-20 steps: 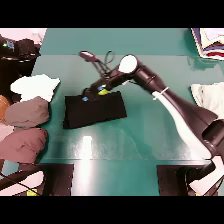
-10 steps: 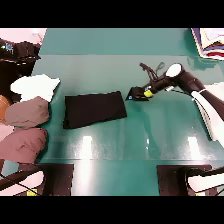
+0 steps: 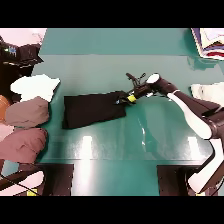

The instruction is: Fold the shirts.

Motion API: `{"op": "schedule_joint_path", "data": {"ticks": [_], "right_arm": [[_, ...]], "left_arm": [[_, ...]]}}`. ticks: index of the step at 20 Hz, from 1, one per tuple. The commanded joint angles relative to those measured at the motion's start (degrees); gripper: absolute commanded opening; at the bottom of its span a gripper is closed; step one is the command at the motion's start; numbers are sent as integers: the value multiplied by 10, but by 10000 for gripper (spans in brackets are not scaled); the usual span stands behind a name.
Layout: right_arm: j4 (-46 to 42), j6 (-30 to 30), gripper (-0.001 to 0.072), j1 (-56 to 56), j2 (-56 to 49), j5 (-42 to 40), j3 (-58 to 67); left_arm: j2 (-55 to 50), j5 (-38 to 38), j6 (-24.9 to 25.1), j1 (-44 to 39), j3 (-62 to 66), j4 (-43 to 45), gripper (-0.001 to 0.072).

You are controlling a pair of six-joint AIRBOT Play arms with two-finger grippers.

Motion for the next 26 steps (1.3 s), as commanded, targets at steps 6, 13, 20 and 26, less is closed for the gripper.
{"op": "schedule_joint_path", "data": {"ticks": [6, 13, 20, 26], "right_arm": [[15, 1, 22, -36, 26, -8, 84], [-183, 67, 21, -287, 184, 15, 84], [-211, 81, 21, -563, 244, 24, 84], [-191, 81, 21, -643, 246, 2, 84]], "left_arm": [[0, 0, 0, -40, -11, -8, 28], [0, 41, -1, -194, -11, -8, 28], [0, 120, -5, -269, -11, -9, 28], [0, 128, -12, -275, -11, -16, 29]]}}
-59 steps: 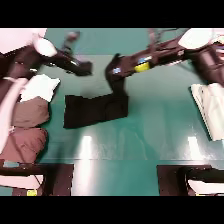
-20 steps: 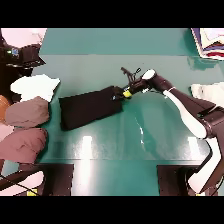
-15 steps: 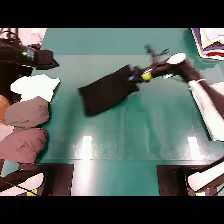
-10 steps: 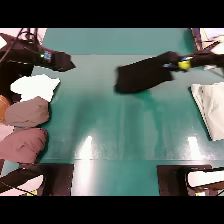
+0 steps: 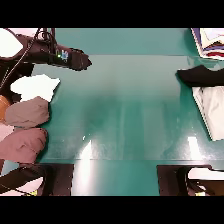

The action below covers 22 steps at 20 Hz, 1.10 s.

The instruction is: Fold the shirts.

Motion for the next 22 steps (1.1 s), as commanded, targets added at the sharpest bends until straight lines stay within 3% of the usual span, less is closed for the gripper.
{"op": "schedule_joint_path", "data": {"ticks": [1, 7, 16, 22], "right_arm": [[26, 1, 21, -39, 7, -14, 2], [-8, 7, 21, -40, 51, -15, 64], [-162, 38, 21, -40, 91, 125, 65], [-269, 62, 22, -40, 116, 185, -38]], "left_arm": [[0, 8, -10, -5, 0, -3, 28], [0, 7, -9, -5, 0, -3, 29], [0, 1, -8, -5, 0, -3, 29], [0, -1, 7, -5, 0, -3, 29]]}}
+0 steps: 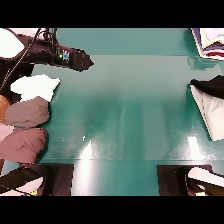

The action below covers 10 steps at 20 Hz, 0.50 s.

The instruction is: Fold the shirts.

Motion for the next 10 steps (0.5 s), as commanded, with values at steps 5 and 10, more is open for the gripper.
{"op": "schedule_joint_path", "data": {"ticks": [5, 10], "right_arm": [[-137, 26, 26, -1, 44, 43, -145], [-119, 28, 595, -38, 53, 68, -146]], "left_arm": [[0, -2, 18, 0, 0, 1, 29], [0, -2, 18, 0, 0, 1, 29]]}}
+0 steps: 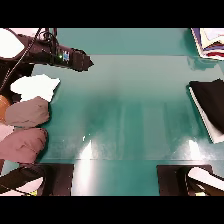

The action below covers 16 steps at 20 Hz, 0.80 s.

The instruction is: Fold the shirts.

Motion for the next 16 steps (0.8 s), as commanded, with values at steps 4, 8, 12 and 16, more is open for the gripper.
{"op": "schedule_joint_path", "data": {"ticks": [4, 8, 12, 16], "right_arm": [[188, -5, 592, 20, 20, 12, 21], [272, -17, 591, 151, 49, -24, 21], [271, -31, 439, 312, 65, -52, 22], [270, -32, 23, 432, 65, -60, 21]], "left_arm": [[0, 1, 2, 0, 0, 0, 29], [0, 4, 2, 0, 0, -1, 29], [0, 22, 2, 0, 0, -2, 29], [0, 25, 2, 0, 0, -2, 29]]}}
